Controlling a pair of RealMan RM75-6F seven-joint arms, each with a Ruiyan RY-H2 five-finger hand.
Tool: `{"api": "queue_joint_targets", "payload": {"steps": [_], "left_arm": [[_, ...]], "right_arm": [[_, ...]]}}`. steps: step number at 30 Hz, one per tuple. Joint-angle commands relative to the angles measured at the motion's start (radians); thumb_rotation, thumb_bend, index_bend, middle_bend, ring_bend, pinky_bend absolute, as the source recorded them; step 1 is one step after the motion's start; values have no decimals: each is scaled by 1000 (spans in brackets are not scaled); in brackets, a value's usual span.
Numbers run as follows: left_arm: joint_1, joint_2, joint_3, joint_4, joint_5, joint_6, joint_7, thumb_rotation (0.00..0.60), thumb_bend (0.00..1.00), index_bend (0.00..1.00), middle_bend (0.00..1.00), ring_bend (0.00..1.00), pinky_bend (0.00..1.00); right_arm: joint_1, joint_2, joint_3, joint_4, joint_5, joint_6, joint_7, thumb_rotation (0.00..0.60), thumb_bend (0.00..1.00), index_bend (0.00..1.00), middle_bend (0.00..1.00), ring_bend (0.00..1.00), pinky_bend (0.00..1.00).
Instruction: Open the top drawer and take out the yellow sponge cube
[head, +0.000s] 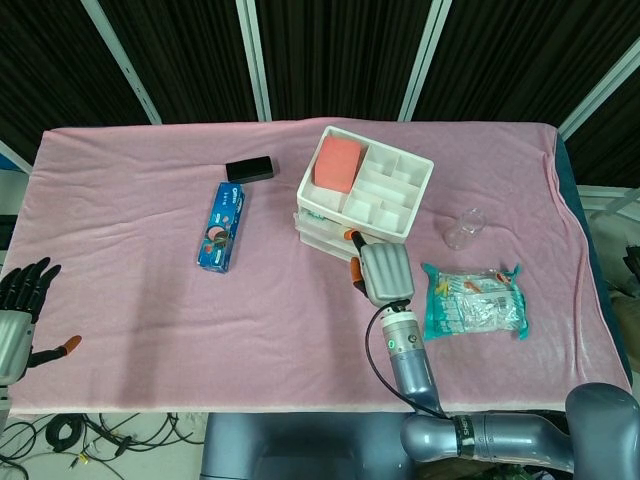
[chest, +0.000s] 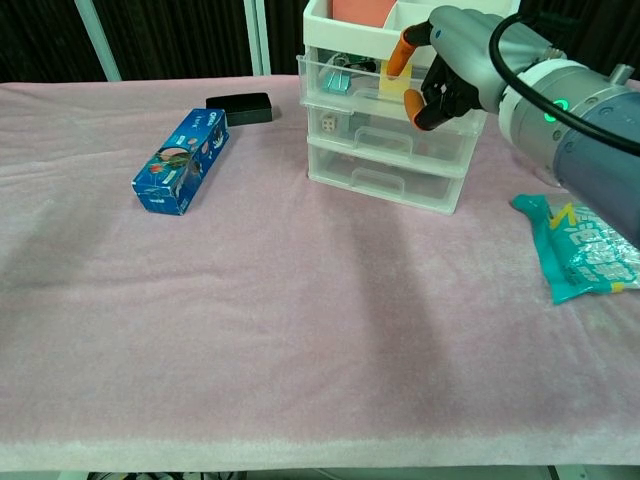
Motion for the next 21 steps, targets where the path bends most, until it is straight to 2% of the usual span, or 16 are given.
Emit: {"api": "queue_joint_targets", "payload": {"steps": [1,21], "left_arm": [[0,0,-1,0,-1,0,0,600,0,0,0,0,0],[0,2,-1,1,-1,0,-1,600,0,0,0,0,0]], "right_arm": [[0,3,2,-9,-3,0,1,600,536,406,875,916,837],[-14,45,-20,-130,28,13,-57,600,536,414,875,916,837]]}}
